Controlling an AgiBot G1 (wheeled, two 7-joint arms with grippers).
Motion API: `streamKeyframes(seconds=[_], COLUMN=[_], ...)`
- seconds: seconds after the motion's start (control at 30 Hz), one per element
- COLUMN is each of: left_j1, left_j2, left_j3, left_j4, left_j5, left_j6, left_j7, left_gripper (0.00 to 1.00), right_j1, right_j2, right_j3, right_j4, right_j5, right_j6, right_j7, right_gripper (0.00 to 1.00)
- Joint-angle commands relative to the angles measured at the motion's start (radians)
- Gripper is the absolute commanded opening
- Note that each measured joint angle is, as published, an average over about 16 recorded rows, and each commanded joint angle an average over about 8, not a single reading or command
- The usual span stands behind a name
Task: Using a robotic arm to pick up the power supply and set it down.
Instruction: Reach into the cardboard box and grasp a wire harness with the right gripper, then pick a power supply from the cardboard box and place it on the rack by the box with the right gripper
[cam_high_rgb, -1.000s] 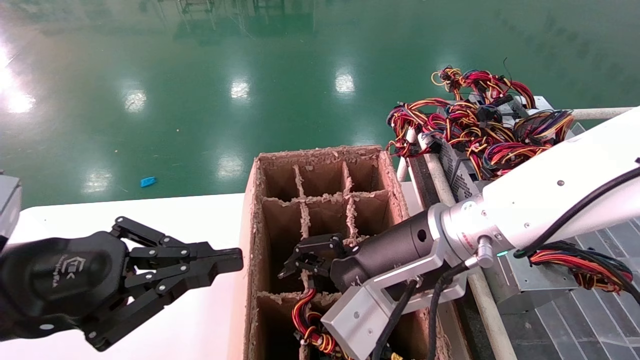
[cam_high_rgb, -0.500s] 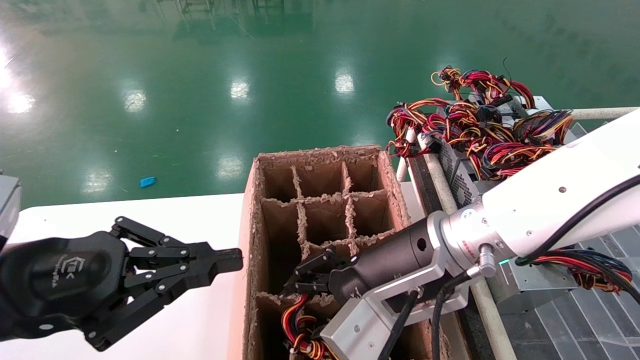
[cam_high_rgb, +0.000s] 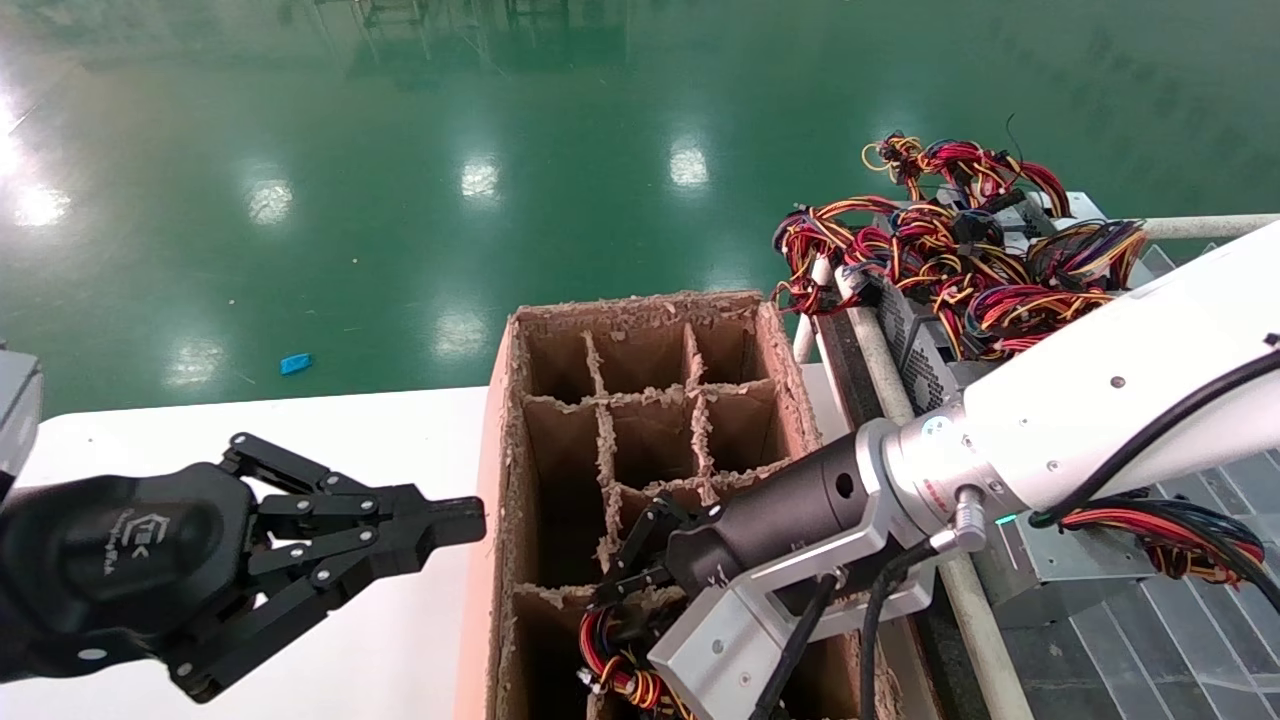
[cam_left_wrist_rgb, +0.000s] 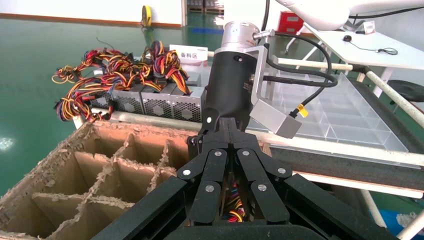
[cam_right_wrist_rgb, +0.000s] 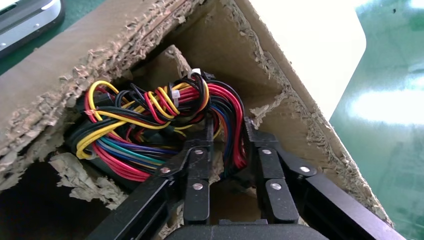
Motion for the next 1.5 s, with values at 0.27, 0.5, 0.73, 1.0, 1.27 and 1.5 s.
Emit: streamKeyframes(seconds=[0.27,0.5,0.73,1.0,1.27,1.5], left_j1=[0.000,0.000,0.000,0.000,0.000,0.000], left_j2=[0.000,0.000,0.000,0.000,0.000,0.000], left_j3=[0.000,0.000,0.000,0.000,0.000,0.000], left_j4=[0.000,0.000,0.000,0.000,0.000,0.000], left_j5=[0.000,0.000,0.000,0.000,0.000,0.000], left_j6=[0.000,0.000,0.000,0.000,0.000,0.000], left_j7=[0.000,0.000,0.000,0.000,0.000,0.000], left_gripper=[0.00,0.00,0.00,0.00,0.00,0.00], right_j1=[-0.018,-0.031,-0.043,-0.079,-0.137,-0.150], right_j2=[0.018,0.044,0.065,0.091,0.124,0.158], right_j3=[0.024,0.065,0.107,0.156,0.186,0.203], right_j4=[-0.039,-0.139,-0.260,-0.403,-0.508,-0.535], right_j5=[0.049,0.148,0.265,0.442,0.654,0.822], right_j6=[0.015,-0.001,-0.034,-0.069,-0.088,-0.088], right_j7=[-0.005,0.001,0.027,0.100,0.169,0.217], right_gripper=[0.00,0.00,0.00,0.00,0.00,0.00])
